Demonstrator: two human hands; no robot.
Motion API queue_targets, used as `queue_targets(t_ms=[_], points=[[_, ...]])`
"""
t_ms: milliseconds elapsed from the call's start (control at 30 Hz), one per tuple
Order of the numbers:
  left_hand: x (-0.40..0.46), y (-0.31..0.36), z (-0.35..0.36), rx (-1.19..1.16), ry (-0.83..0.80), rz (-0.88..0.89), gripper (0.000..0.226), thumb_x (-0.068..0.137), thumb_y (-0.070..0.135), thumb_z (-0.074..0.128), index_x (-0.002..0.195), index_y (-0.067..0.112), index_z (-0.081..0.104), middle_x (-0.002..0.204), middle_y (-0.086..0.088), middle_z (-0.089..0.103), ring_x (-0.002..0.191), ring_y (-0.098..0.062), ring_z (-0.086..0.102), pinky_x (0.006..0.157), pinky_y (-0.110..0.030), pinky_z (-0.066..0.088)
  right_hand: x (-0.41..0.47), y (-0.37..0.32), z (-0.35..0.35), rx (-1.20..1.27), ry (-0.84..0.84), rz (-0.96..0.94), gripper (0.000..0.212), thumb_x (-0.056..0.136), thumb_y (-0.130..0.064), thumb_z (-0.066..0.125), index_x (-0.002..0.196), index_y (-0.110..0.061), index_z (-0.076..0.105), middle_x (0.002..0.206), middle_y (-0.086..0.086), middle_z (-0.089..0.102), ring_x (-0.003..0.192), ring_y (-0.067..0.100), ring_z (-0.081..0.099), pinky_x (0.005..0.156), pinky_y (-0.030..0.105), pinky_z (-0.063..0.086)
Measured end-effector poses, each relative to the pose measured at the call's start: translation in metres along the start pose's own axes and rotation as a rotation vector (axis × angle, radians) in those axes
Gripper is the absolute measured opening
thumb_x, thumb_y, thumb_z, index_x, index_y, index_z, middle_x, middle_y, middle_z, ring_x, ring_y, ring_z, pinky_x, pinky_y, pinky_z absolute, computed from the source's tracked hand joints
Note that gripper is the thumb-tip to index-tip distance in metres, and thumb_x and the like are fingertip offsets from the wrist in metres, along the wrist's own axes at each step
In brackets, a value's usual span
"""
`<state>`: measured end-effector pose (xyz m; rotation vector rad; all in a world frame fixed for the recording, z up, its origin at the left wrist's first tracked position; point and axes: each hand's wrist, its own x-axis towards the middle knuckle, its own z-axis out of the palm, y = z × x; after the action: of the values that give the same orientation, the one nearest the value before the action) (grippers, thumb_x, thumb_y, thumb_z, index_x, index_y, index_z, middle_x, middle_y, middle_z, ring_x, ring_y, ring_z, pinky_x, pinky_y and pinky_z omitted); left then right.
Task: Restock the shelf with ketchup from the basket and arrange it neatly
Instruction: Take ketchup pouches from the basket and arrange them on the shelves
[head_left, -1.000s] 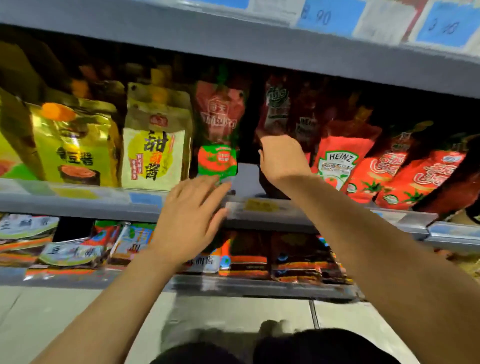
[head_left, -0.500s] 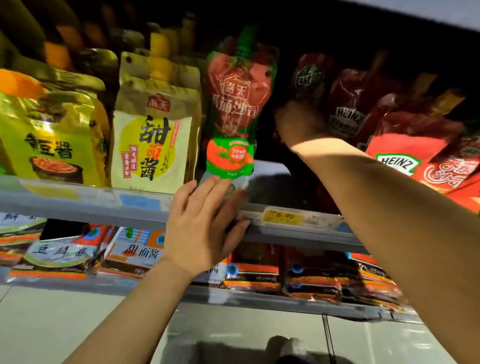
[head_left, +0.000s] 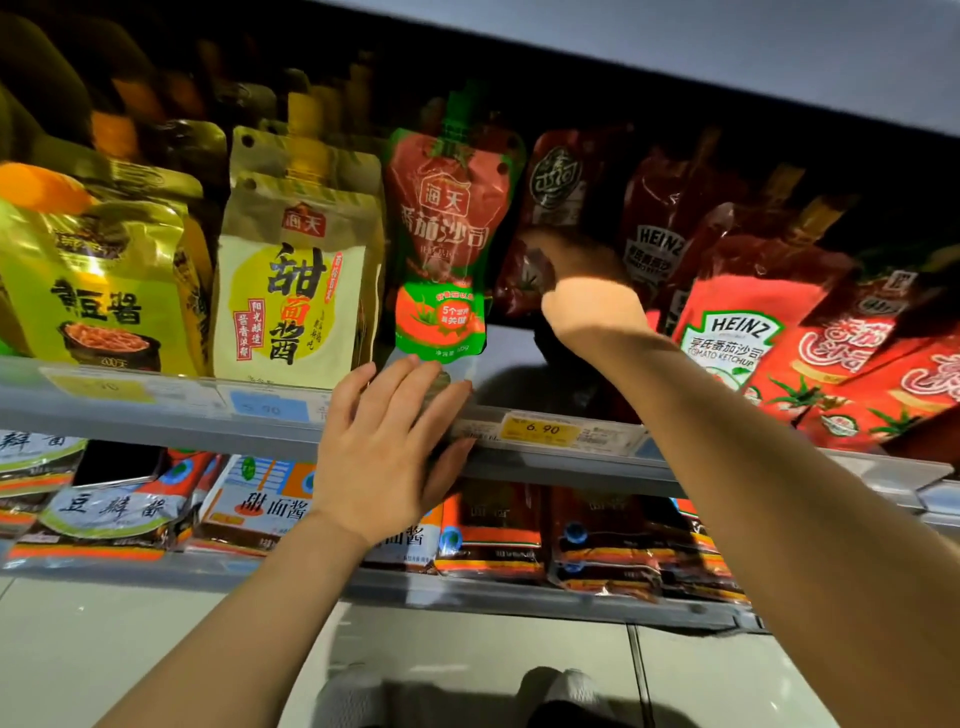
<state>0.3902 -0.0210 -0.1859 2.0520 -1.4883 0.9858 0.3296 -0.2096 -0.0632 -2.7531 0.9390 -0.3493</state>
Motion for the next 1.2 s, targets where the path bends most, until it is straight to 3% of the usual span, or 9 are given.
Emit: queue_targets(t_ms=[133,300,400,567,700,833,967,1067,1200], points=[[0.0,0.002,-0.001,0.009,-0.039,-0.033,0.039,0.094,0.041,0.044,0.125,0.018,0.05,0.122,-0.013,0.063,0.121,-0.028,0.046,0.108,-0.041,0.021,-0.024,0.003,0.002,0.477,0.132,0.284,0.055,0.091,-0.005,0.046,0.143,-0.024,0.037,0.129,0.01,0.054,0.116,0.027,0.054,0.083,0.023,0.04],[0.0,0.004,-0.003,0.041,-0.068,-0.048,0.04,0.094,0.043,0.042,0.123,0.017,0.052,0.121,-0.013,0.062,0.121,-0.028,0.046,0.109,-0.042,0.02,-0.001,0.0,0.011,0.817,0.163,0.369,0.07,0.092,-0.011,0.056,0.15,-0.02,0.017,0.148,0.004,0.035,0.132,0.024,0.041,0.094,0.021,0.037],[0.0,0.003,0.0,0.051,-0.046,-0.044,0.039,0.093,0.042,0.043,0.121,0.017,0.053,0.12,-0.014,0.063,0.12,-0.029,0.047,0.109,-0.042,0.021,0.024,-0.003,0.027,0.743,0.224,0.41,0.089,0.083,-0.026,0.069,0.151,-0.019,0.013,0.151,0.008,0.031,0.138,0.026,0.032,0.113,0.036,0.029],[0.0,0.001,0.005,0.064,0.015,-0.011,0.037,0.09,0.038,0.042,0.119,0.018,0.052,0.117,-0.013,0.065,0.119,-0.028,0.047,0.108,-0.042,0.022,0.046,0.0,0.055,0.798,0.28,0.387,0.092,0.073,-0.021,0.079,0.147,-0.012,0.025,0.147,0.012,0.038,0.136,0.027,0.035,0.113,0.045,0.028],[-0.001,0.001,0.007,0.061,0.029,-0.009,0.037,0.088,0.039,0.045,0.118,0.018,0.052,0.115,-0.013,0.065,0.118,-0.028,0.047,0.108,-0.041,0.022,0.041,0.006,0.058,0.303,0.231,0.366,0.066,0.095,-0.026,0.053,0.147,-0.002,0.019,0.151,0.017,0.028,0.14,0.031,0.029,0.114,0.04,0.026],[-0.001,0.002,0.005,0.047,0.021,-0.015,0.036,0.091,0.039,0.042,0.118,0.018,0.052,0.115,-0.013,0.065,0.118,-0.028,0.047,0.108,-0.04,0.021,0.037,-0.002,0.057,0.085,0.358,0.448,0.057,0.098,-0.019,0.046,0.146,-0.002,0.021,0.145,0.018,0.036,0.132,0.033,0.041,0.103,0.041,0.039],[0.0,0.003,-0.002,0.031,-0.05,-0.04,0.037,0.091,0.04,0.042,0.121,0.018,0.05,0.119,-0.013,0.063,0.121,-0.028,0.045,0.11,-0.041,0.019,0.025,-0.009,0.05,0.025,0.285,0.47,0.063,0.095,-0.016,0.05,0.147,0.0,0.018,0.145,0.019,0.037,0.13,0.032,0.044,0.099,0.037,0.042],[0.001,0.003,-0.009,0.005,-0.142,-0.056,0.04,0.093,0.041,0.04,0.124,0.018,0.05,0.124,-0.013,0.06,0.124,-0.029,0.044,0.11,-0.043,0.02,0.014,-0.014,0.043,-0.088,0.384,0.434,0.065,0.085,-0.015,0.064,0.139,0.006,0.036,0.133,0.026,0.05,0.116,0.034,0.056,0.083,0.033,0.05],[0.004,0.004,-0.027,-0.049,-0.319,-0.072,0.048,0.094,0.045,0.038,0.13,0.016,0.053,0.129,-0.012,0.058,0.127,-0.031,0.046,0.111,-0.048,0.023,-0.03,-0.015,0.009,0.147,-0.025,0.348,0.035,0.095,-0.021,0.049,0.122,0.002,0.053,0.127,0.017,0.054,0.115,0.033,0.052,0.081,0.031,0.04]])
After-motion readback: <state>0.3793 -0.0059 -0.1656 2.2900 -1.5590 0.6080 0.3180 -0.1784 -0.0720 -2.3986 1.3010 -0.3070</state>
